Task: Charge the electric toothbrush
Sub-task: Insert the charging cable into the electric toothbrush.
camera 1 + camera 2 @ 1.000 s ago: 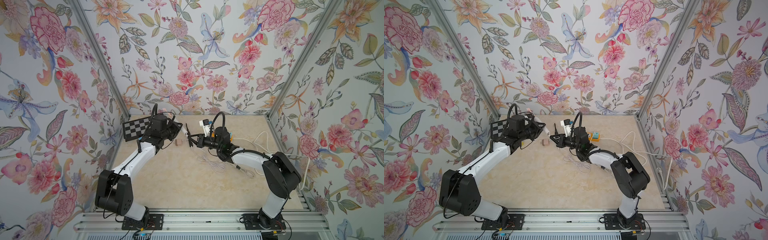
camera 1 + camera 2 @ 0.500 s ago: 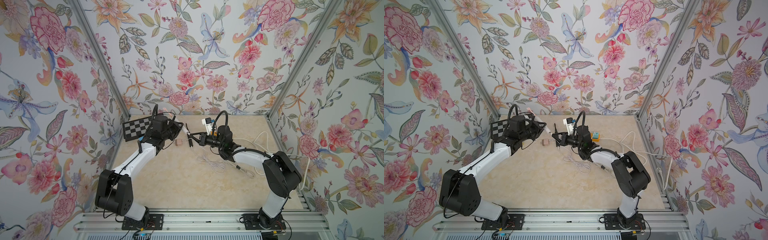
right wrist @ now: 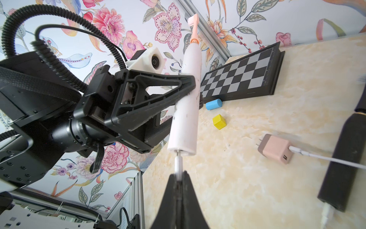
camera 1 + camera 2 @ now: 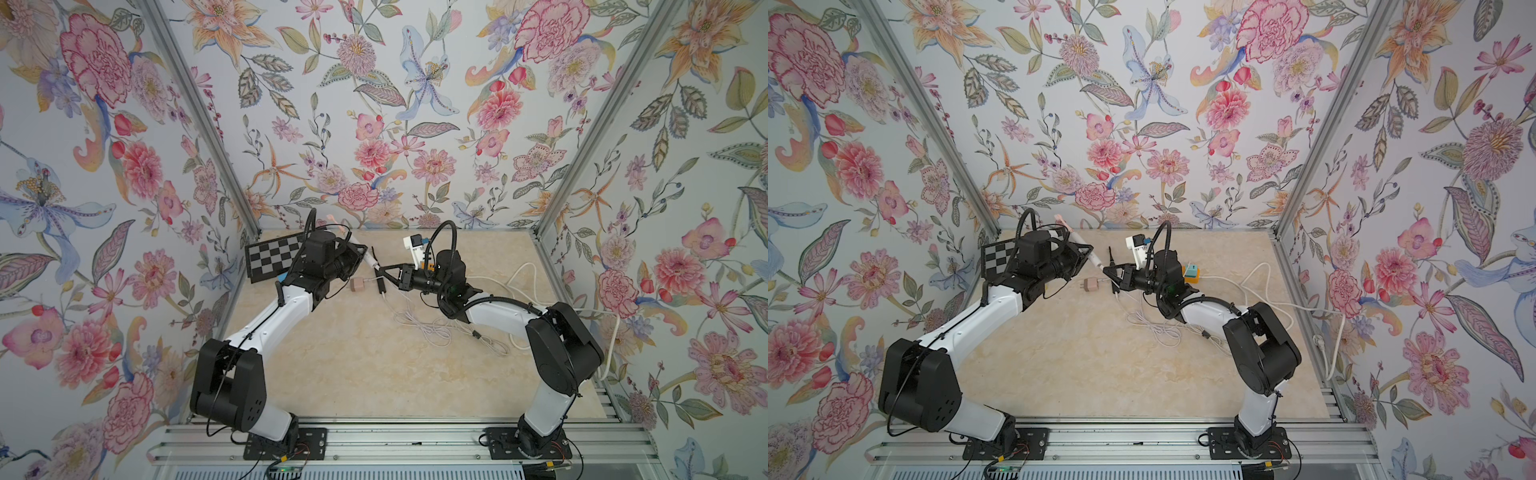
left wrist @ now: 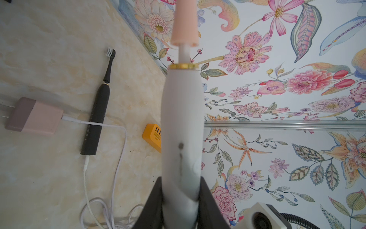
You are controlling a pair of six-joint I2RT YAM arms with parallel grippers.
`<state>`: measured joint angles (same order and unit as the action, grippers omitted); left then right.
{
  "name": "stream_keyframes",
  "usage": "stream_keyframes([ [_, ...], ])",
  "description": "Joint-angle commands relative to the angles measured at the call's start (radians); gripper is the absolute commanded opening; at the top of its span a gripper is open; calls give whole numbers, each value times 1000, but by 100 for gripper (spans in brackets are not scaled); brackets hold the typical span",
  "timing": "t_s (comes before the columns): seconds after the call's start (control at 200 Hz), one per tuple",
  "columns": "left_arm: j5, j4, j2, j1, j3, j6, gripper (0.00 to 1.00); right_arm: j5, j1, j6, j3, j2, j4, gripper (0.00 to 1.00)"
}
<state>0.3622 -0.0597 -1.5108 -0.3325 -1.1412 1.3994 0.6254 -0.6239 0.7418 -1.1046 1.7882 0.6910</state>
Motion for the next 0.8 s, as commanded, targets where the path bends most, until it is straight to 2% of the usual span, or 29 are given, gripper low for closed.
stream_keyframes([
  [0.0,45,-14,9,-31,11,8,0,5,-5,16,-53,16,67,0],
  [0.205,52,-23,17,-34,9,9,0,-58,-2,-31,-51,23,-12,0],
  [0.796,66,-67,27,-67,52,10,0,-137,16,-29,-45,-22,-29,0],
])
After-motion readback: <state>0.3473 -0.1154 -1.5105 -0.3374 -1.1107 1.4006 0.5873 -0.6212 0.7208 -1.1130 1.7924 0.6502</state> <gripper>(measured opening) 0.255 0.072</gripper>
